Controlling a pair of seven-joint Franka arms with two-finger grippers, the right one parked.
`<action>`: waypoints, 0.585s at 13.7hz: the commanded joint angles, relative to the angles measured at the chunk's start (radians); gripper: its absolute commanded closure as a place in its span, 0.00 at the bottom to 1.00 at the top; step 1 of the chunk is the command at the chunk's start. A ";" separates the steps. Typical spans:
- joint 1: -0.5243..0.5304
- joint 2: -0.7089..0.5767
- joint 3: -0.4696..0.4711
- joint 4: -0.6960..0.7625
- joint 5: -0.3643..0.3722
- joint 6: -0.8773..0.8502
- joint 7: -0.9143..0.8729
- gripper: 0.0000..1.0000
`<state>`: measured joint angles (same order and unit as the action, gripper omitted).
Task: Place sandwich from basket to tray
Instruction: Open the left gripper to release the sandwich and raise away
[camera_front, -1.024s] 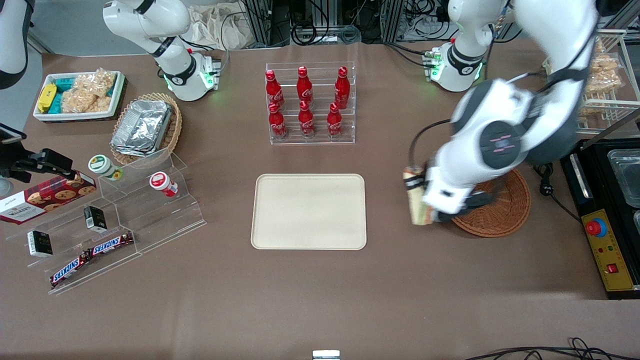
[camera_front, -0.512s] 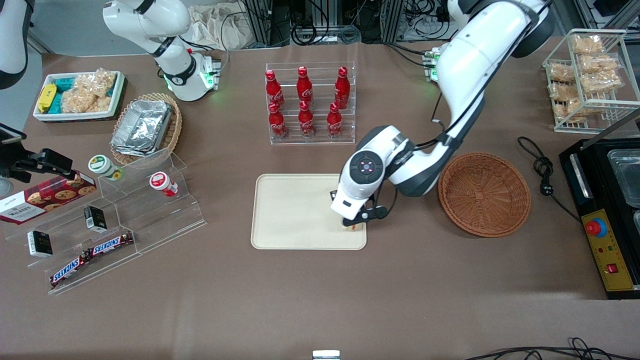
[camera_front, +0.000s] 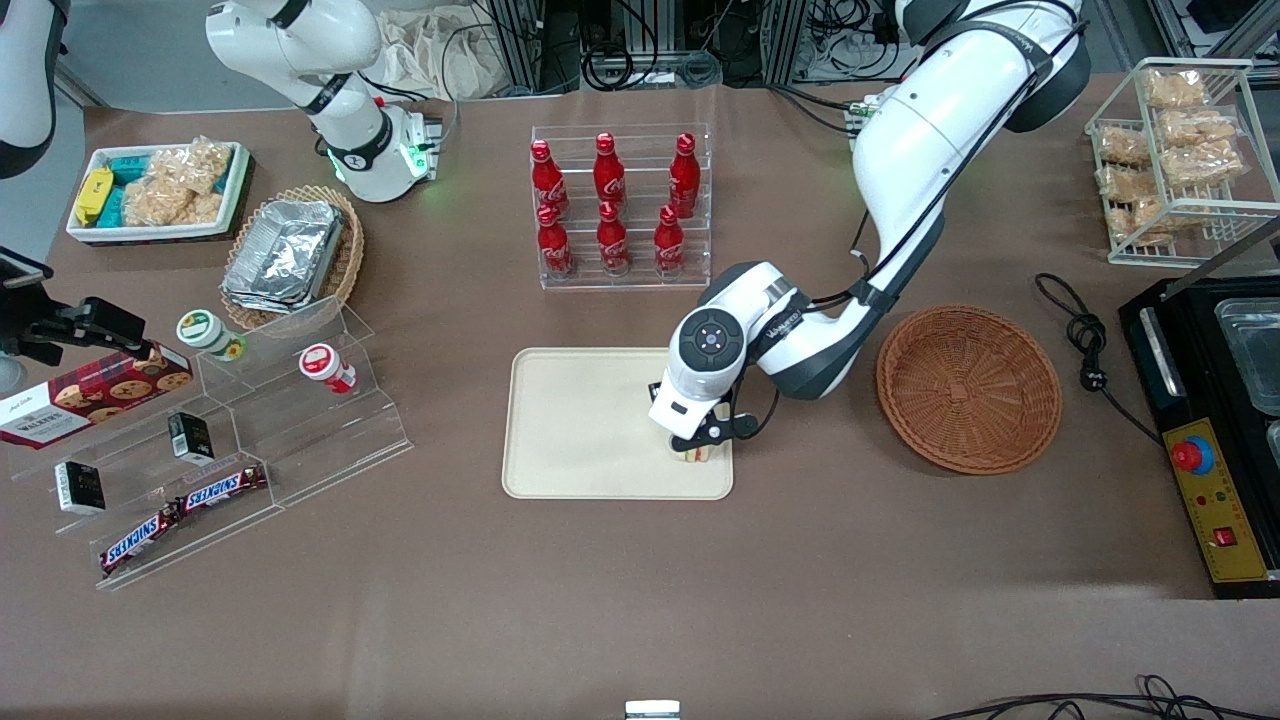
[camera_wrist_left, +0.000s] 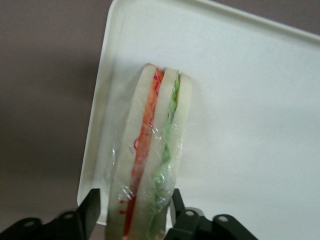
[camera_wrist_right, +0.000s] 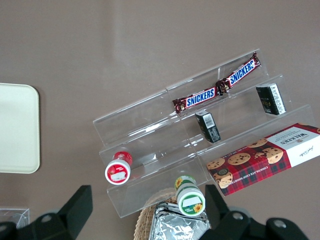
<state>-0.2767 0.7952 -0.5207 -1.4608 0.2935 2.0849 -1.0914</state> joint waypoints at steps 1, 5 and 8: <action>0.023 -0.072 0.016 0.028 0.019 -0.072 -0.022 0.00; 0.171 -0.272 0.013 0.002 0.000 -0.186 0.034 0.00; 0.278 -0.390 0.011 -0.033 -0.040 -0.282 0.146 0.00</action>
<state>-0.0622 0.5010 -0.5040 -1.4128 0.2878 1.8404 -1.0067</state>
